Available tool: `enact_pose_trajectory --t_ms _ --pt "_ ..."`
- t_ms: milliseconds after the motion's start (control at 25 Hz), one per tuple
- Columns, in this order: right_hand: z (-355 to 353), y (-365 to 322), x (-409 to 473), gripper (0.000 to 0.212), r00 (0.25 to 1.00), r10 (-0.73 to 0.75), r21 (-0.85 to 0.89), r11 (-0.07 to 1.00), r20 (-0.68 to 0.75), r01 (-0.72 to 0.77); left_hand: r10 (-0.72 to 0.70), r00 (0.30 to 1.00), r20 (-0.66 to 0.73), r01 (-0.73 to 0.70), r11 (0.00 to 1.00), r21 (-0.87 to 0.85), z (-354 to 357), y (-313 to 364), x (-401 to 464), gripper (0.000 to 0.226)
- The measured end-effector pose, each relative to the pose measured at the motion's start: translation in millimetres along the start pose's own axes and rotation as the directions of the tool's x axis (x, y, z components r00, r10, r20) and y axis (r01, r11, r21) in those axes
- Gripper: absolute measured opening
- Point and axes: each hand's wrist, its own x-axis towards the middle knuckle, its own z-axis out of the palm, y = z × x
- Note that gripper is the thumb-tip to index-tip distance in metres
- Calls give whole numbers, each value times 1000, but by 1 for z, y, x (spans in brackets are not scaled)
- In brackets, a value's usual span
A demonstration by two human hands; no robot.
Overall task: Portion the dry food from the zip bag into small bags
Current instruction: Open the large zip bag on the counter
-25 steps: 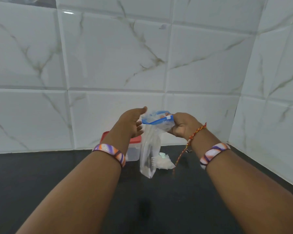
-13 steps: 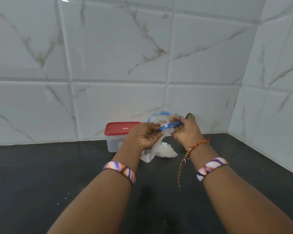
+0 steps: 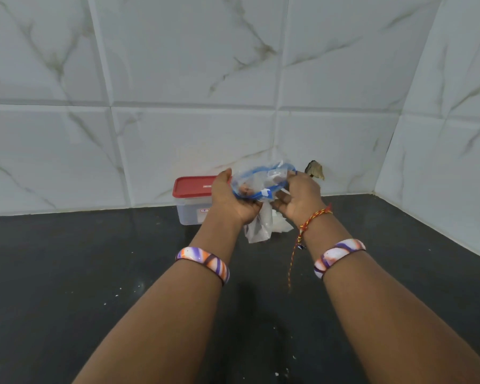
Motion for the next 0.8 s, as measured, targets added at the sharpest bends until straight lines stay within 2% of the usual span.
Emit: enact_pose_trajectory --t_ms 80,200,240,320,360,400,440,480,520,560,600,640,680,720,760,800 --pt "-4 14 2 23 991 114 124 985 64 -121 -9 999 -45 13 996 89 -4 -4 0 28" --pt "-13 31 8 37 967 225 298 921 120 -251 50 969 -242 49 921 387 -23 -4 0 18" --pt "-18 36 11 38 962 239 330 904 135 -271 44 958 -283 84 902 424 -30 -2 -1 18" --pt "-24 42 10 29 944 270 363 874 187 -322 -71 959 -273 140 960 242 -40 1 -2 22" --pt "-25 48 9 34 932 271 379 858 239 -346 -119 961 -249 160 975 153 -44 0 -1 27" --pt "-26 53 7 52 918 268 382 847 291 -369 -167 960 -226 187 980 71 -48 -2 1 30" --pt "-25 59 5 56 905 268 367 847 331 -385 -181 956 -231 199 978 58 -54 -6 4 32" --pt "-25 66 6 43 908 281 363 848 310 -387 -179 951 -251 210 972 103 -59 -11 7 32" --pt "-27 73 7 32 917 302 373 845 260 -384 -120 938 -325 210 943 258 -67 -13 12 29" --pt "-33 80 9 32 922 315 377 845 224 -380 -7 921 -389 209 853 479 -73 -15 15 24" --pt "-41 87 13 35 924 336 377 844 183 -382 169 900 -401 196 665 720 -80 -16 17 19" --pt "-47 89 15 36 920 358 373 841 157 -391 408 854 -323 119 451 884 -87 -18 22 19" --pt "-51 90 17 36 921 370 348 853 124 -389 559 815 -149 -10 271 963 -87 -18 23 15" --pt "-51 90 18 33 926 360 309 873 114 -377 579 814 44 -157 146 977 -80 -18 21 7" --pt "-49 88 19 30 927 360 266 888 107 -375 501 842 202 -231 -4 973 -70 -18 17 2" --pt "-46 85 19 29 926 359 219 900 116 -377 391 878 277 -215 -196 957 -62 -21 16 4"
